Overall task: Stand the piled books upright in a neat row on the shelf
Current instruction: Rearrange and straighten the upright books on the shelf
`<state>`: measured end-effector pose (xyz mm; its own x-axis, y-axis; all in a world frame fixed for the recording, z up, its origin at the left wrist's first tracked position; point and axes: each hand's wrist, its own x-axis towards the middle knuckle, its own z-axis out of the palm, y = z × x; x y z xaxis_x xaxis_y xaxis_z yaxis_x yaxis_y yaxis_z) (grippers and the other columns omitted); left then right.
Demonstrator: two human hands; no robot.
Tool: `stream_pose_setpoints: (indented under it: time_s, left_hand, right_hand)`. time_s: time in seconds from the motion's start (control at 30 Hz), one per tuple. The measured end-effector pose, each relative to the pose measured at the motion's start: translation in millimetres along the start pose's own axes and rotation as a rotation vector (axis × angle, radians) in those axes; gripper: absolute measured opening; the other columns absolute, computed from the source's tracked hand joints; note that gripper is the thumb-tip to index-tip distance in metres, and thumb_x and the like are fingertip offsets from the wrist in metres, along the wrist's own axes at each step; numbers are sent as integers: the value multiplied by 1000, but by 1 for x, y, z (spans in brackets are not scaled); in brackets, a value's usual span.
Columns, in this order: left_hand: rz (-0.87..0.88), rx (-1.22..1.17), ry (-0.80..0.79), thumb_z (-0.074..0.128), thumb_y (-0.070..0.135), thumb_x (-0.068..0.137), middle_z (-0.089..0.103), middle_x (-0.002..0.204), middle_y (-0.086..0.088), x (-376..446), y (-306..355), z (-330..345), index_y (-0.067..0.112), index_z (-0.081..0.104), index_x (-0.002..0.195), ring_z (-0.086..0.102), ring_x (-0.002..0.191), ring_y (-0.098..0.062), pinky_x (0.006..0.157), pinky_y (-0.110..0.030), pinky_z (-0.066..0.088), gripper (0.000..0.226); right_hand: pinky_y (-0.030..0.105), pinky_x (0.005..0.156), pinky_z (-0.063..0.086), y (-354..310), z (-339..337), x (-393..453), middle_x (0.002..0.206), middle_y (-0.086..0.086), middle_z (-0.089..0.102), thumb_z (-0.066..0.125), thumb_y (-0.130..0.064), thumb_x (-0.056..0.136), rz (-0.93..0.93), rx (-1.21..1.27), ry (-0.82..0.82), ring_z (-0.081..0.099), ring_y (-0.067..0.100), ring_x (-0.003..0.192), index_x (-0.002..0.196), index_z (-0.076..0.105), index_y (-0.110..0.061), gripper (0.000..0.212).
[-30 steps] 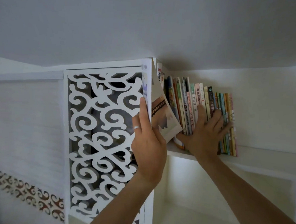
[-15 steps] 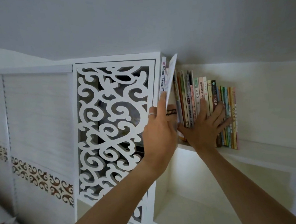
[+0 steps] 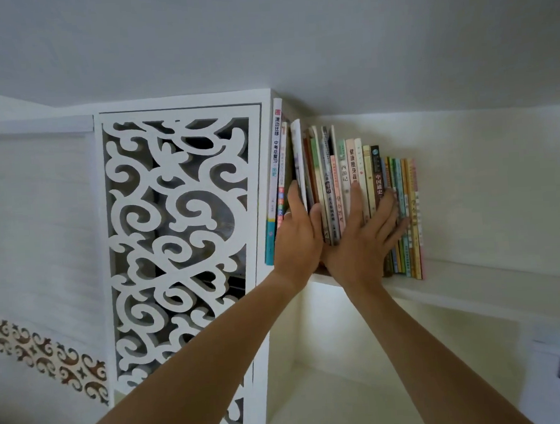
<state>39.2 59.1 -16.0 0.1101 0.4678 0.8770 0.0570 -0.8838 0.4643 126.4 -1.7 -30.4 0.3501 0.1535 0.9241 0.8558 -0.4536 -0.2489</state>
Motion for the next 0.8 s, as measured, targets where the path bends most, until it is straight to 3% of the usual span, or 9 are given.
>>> stream_pose_setpoints:
  time_s: [0.07, 0.23, 0.33, 0.4, 0.47, 0.5, 0.57, 0.67, 0.8]
  left_hand:
    - [-18, -112, -8, 35, 40, 112, 54, 130, 10, 2, -4, 8, 18, 19, 161, 59, 101, 16, 79, -2, 48, 56]
    - [-154, -276, -71, 26, 43, 112, 60, 122, 11, 10, -23, 18, 22, 40, 148, 60, 103, 16, 98, -23, 57, 44]
    - [-199, -374, -189, 21, 52, 110, 61, 132, 10, 10, -27, 18, 26, 38, 153, 57, 116, 15, 109, -23, 49, 54]
    - [-232, -474, -293, 19, 64, 105, 60, 137, 12, 12, -31, 19, 33, 33, 157, 56, 126, 7, 113, -31, 46, 63]
    - [-292, -594, -387, 20, 72, 100, 59, 142, 13, 15, -35, 18, 42, 31, 158, 55, 133, -1, 116, -41, 45, 66]
    - [-318, -634, -411, 21, 74, 99, 60, 143, 13, 16, -36, 17, 44, 33, 156, 56, 135, -4, 116, -46, 45, 66]
    - [-330, -667, -414, 25, 77, 97, 60, 145, 11, 17, -39, 16, 46, 33, 156, 56, 136, -9, 116, -52, 45, 67]
    - [-264, -634, -356, 27, 75, 99, 59, 145, 7, 17, -41, 18, 44, 25, 160, 57, 135, -13, 112, -54, 48, 68]
    - [-161, -462, -246, 21, 58, 108, 67, 121, 14, 12, -40, 24, 36, 28, 159, 66, 111, 5, 96, -27, 59, 56]
  right_hand:
    - [67, 122, 7, 2, 2, 0, 166, 27, 8, 50, -79, 77, -11, -10, 17, 6, 44, 155, 163, 21, -22, 108]
    - [68, 121, 6, -1, 1, 0, 167, 26, 4, 62, -79, 76, -20, 46, -13, 3, 44, 155, 164, 17, -22, 113]
    - [64, 123, -3, 6, -20, 3, 166, 24, -13, 71, -73, 71, -80, 47, -247, -10, 42, 155, 164, -3, -29, 127]
    - [60, 124, 13, 19, -47, 10, 167, 16, 2, 75, -60, 77, -136, 110, -333, 7, 36, 155, 162, 5, -34, 113]
    - [51, 110, 45, 37, -70, 18, 150, 12, 41, 69, -37, 90, -186, 261, -129, 42, 24, 136, 150, 38, -21, 70]
    - [44, 99, 52, 46, -76, 22, 139, 12, 50, 64, -29, 94, -185, 274, 18, 48, 21, 124, 140, 48, -12, 51]
    - [35, 88, 47, 63, -73, 33, 134, 16, 52, 56, -30, 100, -104, 226, 158, 49, 25, 119, 133, 50, -5, 41]
    - [28, 74, 51, 76, -54, 37, 128, 8, 58, 40, -50, 107, 114, 424, -110, 63, 21, 108, 137, 40, -18, 44]
    - [31, 68, 60, 82, -35, 30, 108, -2, 66, 34, -61, 103, 201, 557, -247, 72, 15, 92, 128, 40, -24, 45]
